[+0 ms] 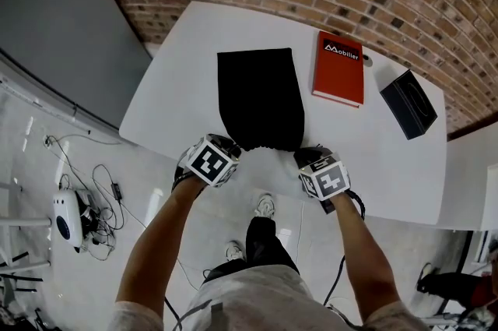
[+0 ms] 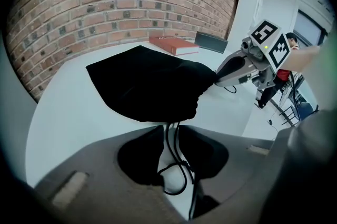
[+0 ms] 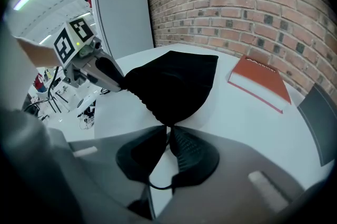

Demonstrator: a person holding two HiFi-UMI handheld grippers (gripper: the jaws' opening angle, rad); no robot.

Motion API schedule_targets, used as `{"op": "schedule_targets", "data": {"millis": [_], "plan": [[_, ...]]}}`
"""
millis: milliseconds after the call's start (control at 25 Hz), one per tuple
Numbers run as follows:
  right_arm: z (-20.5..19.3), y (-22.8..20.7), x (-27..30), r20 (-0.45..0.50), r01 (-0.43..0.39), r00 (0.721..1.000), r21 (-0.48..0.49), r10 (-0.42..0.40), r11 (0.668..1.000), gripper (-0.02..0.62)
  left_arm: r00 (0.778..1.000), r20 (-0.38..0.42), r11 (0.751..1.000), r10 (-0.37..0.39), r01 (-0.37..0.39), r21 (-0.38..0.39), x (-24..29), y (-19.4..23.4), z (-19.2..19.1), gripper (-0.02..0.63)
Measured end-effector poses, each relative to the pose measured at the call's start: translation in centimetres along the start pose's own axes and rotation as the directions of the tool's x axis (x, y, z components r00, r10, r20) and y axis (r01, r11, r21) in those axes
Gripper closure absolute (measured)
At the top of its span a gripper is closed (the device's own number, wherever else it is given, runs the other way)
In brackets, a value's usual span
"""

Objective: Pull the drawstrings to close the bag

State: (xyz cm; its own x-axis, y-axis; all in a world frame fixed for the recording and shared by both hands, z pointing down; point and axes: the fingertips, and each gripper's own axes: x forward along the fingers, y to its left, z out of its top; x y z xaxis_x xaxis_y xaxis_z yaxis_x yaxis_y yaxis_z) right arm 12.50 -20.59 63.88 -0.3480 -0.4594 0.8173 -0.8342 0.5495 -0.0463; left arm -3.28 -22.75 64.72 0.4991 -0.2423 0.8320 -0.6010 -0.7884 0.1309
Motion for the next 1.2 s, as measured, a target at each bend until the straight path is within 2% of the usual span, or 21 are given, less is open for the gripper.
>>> {"op": "schedule_targets", "data": {"millis": [400, 520, 680, 960, 1200], "plan": [[0.0, -0.4, -0.1, -0.001, 0.02, 1.0, 0.015, -0.02, 1.0, 0.581, 1.0, -0.025, 1.0, 0.005, -0.005, -0.004, 0.1, -0.1, 0.1, 0.558], [0.0, -0.5, -0.1, 0.002, 0.018, 1.0, 0.021, -0.018, 1.0, 0.584, 0.999, -0.038, 1.0, 0.012, -0.013, -0.019, 0.2, -0.1, -0.1, 0.591], [0.1, -0.4, 0.0, 0.006, 0.004, 1.0, 0.025, -0.004, 1.0, 0.586, 0.999, -0.033, 0.999, 0.017, -0.018, -0.03, 0.1, 0.0, -0.2, 0.594], [1.0, -0.2, -0.6, 0.032, -0.001, 0.999, -0.009, 0.001, 1.0, 0.588, 0.997, -0.026, 0.997, 0.074, -0.074, 0.002, -0.5, 0.7, -0.3, 0.597], [2.9, -0.3, -1.7, 0.073, 0.014, 0.997, -0.04, -0.011, 0.999, 0.588, 0.991, 0.026, 0.991, 0.131, -0.132, 0.017, -2.7, 1.9, 1.2, 0.597]]}}
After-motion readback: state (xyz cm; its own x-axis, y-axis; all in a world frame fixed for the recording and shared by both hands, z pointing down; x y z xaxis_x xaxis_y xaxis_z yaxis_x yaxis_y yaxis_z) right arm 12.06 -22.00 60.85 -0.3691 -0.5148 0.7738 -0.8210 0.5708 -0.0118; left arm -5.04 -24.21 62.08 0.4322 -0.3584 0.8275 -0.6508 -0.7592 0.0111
